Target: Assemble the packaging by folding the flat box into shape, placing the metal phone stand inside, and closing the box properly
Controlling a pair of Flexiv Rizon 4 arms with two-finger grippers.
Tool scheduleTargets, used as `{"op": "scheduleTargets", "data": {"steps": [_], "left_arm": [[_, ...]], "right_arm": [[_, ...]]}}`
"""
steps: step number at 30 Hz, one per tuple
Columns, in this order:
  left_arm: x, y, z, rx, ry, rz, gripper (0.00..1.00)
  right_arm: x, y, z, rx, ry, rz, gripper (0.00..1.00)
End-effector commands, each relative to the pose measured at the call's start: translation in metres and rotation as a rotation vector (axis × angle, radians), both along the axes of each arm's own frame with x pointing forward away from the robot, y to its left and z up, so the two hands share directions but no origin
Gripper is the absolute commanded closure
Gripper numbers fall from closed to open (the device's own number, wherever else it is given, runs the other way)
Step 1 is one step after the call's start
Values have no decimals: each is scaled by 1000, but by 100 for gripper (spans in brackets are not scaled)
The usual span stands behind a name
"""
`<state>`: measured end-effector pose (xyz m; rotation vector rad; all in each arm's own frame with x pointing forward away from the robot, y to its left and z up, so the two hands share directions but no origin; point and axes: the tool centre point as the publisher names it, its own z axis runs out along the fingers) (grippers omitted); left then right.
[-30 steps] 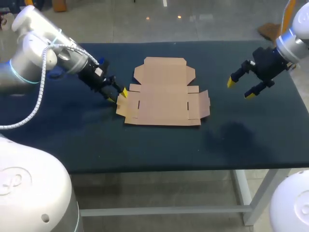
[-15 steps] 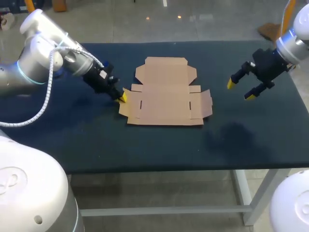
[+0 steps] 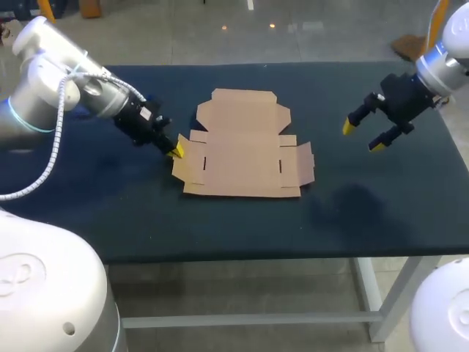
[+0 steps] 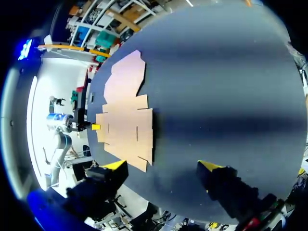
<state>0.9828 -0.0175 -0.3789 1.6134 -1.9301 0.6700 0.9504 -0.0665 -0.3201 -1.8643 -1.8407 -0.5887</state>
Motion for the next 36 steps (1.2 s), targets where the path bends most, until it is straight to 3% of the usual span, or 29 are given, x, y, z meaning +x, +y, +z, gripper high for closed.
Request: {"op": "scheduleTargets", "data": {"steps": [1, 17, 22, 23, 24, 25, 29, 36], "left_arm": [[-17, 10, 9, -14, 13, -3, 100], [-47, 9, -10, -79, 89, 28, 100], [-55, 7, -7, -86, 90, 19, 100], [-56, 7, -6, -80, 81, 23, 63], [-56, 7, -5, -81, 79, 24, 42], [-56, 7, -3, -78, 73, 22, 3], [-48, 8, 3, -57, 45, 29, 0], [-29, 13, 10, -43, 52, 37, 0]], "right_arm": [[4, 0, 0, 7, 13, 7, 0], [4, 4, 0, 12, 32, 8, 0], [3, 4, 1, 13, 36, 11, 0], [4, 4, 2, 15, 39, 12, 0], [4, 4, 2, 17, 41, 12, 0], [4, 4, 2, 17, 43, 13, 0], [8, 5, 2, 19, 53, 18, 0], [13, 6, 4, 33, 64, 7, 0]]}}
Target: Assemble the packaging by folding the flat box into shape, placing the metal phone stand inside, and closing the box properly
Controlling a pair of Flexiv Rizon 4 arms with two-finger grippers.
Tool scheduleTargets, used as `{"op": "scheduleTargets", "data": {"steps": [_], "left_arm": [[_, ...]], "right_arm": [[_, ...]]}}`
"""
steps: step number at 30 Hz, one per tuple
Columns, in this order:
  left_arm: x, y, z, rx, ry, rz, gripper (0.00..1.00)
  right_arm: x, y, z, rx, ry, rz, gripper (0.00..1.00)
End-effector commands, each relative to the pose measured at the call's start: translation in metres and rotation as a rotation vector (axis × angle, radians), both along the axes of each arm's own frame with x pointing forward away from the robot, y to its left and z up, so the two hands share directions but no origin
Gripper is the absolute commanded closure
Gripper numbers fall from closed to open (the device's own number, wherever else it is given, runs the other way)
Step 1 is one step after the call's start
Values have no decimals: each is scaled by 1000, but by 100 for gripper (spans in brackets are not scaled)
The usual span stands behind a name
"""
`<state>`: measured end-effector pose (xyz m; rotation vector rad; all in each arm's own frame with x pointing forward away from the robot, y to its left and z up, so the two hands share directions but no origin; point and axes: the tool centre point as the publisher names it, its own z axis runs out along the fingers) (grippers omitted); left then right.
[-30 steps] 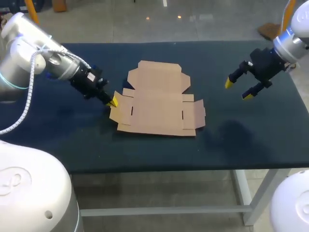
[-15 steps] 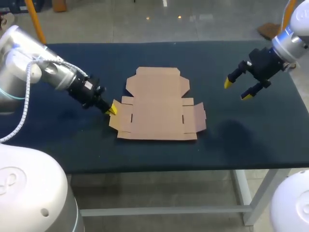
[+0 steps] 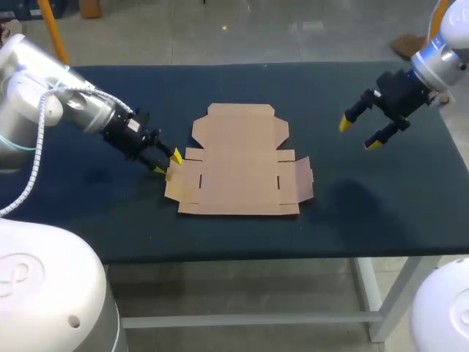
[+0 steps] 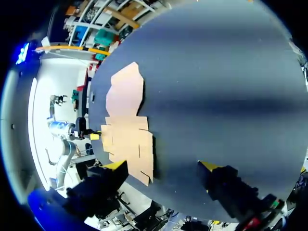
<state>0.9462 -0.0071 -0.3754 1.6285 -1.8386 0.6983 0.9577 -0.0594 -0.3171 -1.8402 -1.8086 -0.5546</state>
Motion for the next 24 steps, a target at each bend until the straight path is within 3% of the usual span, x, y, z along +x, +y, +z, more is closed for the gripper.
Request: {"op": "scheduleTargets", "data": {"steps": [1, 24], "left_arm": [[9, 4, 9, 12, 14, -8, 0], [9, 4, 9, 12, 14, -8, 0]], "right_arm": [[6, -2, 2, 22, 24, -16, 0], [6, -2, 2, 22, 24, -16, 0]]}}
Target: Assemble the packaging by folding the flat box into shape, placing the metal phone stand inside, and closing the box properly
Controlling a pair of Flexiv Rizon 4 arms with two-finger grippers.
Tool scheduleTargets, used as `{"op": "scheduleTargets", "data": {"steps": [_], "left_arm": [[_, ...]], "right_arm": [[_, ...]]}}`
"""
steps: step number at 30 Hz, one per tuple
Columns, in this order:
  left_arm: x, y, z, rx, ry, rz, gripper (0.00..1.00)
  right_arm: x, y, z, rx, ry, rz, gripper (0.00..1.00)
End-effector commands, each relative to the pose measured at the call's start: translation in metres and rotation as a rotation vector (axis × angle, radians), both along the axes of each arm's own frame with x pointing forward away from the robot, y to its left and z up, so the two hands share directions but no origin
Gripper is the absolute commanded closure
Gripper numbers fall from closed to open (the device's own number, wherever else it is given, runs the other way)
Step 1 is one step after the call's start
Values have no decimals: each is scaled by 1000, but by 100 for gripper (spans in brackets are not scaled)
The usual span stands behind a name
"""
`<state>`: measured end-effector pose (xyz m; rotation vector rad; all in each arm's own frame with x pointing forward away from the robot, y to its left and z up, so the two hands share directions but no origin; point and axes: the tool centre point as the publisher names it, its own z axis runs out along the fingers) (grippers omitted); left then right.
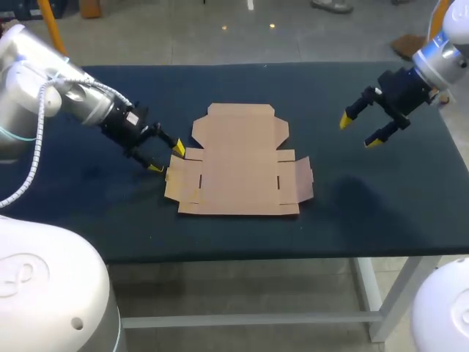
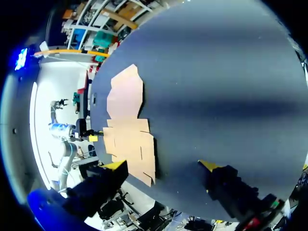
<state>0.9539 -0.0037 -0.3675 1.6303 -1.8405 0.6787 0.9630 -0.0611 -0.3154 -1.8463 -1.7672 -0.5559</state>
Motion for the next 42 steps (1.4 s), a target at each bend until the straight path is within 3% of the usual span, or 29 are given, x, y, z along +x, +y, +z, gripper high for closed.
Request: {"op": "scheduleTargets", "data": {"steps": [1, 10, 11, 12, 15, 20, 23, 25, 26, 33, 42], "left_arm": [[3, -1, 0, 26, -6, -9, 0], [-1, -7, 2, 109, -80, -7, 0], [-3, -7, 2, 105, -84, -9, 18], [-4, -7, 1, 109, -90, -4, 49], [-12, -8, -2, 119, -109, 4, 76], [-19, -9, -8, 129, -136, 29, 78], [-14, -9, -16, 122, -119, 41, 69], [-13, -9, -19, 106, -117, 46, 81], [-13, -8, -20, 104, -117, 46, 100], [-16, -7, -23, 105, -125, 47, 100], [-44, 3, -12, 76, -154, 1, 100]], "right_arm": [[1, -1, 0, 3, 3, 4, 0], [1, -1, 0, 3, 3, 4, 0], [1, -1, 0, 3, 3, 4, 0], [1, -1, 0, 3, 3, 4, 0], [1, -1, 0, 3, 3, 4, 0], [1, -1, 0, 3, 3, 4, 0], [1, -1, 0, 3, 3, 4, 0], [1, -1, 0, 3, 3, 4, 0], [1, -1, 0, 3, 3, 4, 0], [1, -1, 0, 3, 3, 4, 0], [1, -1, 0, 3, 3, 4, 0]]}}
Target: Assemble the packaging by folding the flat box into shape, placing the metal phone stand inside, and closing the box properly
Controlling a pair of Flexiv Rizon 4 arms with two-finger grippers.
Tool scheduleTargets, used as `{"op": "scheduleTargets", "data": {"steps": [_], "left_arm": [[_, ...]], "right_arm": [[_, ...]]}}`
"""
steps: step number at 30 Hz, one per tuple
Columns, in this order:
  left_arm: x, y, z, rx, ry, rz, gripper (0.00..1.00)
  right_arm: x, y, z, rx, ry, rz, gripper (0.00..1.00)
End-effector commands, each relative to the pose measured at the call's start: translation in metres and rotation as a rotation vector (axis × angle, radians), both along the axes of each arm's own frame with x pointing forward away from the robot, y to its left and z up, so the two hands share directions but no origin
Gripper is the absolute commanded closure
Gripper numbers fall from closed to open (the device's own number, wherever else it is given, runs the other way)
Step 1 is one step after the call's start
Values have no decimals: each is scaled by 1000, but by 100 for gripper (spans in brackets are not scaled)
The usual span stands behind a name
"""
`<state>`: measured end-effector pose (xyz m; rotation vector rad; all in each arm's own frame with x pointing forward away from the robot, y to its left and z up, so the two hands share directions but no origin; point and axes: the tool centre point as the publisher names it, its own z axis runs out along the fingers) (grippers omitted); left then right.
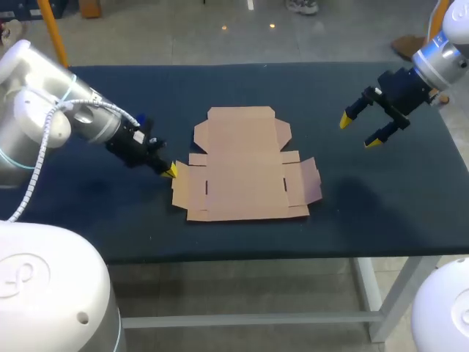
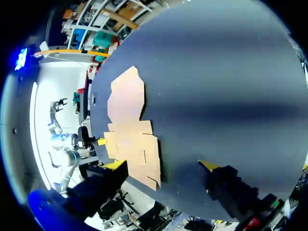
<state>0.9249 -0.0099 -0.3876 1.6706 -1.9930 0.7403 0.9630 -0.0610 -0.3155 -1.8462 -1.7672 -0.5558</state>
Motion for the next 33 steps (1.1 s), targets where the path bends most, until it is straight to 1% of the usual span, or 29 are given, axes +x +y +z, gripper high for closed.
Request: {"op": "scheduleTargets", "data": {"steps": [1, 3, 5, 10, 12, 17, 18, 20, 25, 33], "left_arm": [[-18, 10, 9, -5, -22, 5, 100], [-22, 12, 11, -25, -22, -19, 100], [-27, 13, 12, -19, -30, -9, 100], [-32, 11, 6, -31, -29, 3, 100], [-33, 11, 5, -40, -39, 26, 100], [-27, 13, 3, -63, -41, 45, 100], [-26, 13, 3, -76, -41, 50, 100], [-23, 12, 2, -76, -40, 54, 100], [-17, 14, 5, -107, -54, 81, 100], [-8, 13, 5, -139, -58, 120, 100]], "right_arm": [[1, -1, 0, 3, 3, 3, 0], [1, -1, 0, 3, 3, 3, 0], [1, -1, 0, 3, 3, 3, 0], [1, -1, 0, 3, 3, 3, 0], [1, -1, 0, 3, 3, 3, 0], [1, -1, 0, 3, 3, 3, 0], [1, -1, 0, 3, 3, 3, 0], [1, -1, 0, 3, 3, 3, 0], [1, -1, 0, 3, 3, 3, 0], [1, -1, 0, 3, 3, 3, 0]]}}
